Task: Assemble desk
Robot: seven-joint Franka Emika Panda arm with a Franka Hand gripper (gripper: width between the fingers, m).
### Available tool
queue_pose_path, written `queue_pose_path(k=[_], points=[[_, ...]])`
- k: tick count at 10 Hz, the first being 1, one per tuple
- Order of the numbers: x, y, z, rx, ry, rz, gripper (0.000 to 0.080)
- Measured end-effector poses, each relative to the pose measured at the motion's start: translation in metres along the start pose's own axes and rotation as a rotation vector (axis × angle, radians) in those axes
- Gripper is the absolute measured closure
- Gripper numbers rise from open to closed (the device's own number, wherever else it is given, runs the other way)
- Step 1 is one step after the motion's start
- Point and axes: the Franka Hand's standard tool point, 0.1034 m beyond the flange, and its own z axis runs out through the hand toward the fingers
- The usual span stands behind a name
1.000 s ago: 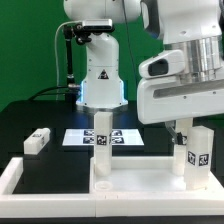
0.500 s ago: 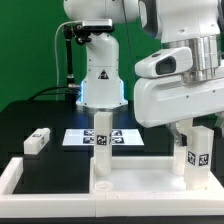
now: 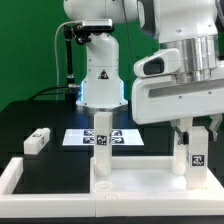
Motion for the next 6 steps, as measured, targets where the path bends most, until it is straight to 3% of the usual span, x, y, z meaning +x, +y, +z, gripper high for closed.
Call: queue_pose_path(k=[3,4,6], points=[[-0.0021,0.0008,0.0005,0.002,-0.036,0.480,0.0502],[-0.0016,0.0026,0.0005,0.024,-0.058,0.583,0.0501],[-0.0030,0.0031,-0.0002,0.029,-0.078,0.753,0.0499]])
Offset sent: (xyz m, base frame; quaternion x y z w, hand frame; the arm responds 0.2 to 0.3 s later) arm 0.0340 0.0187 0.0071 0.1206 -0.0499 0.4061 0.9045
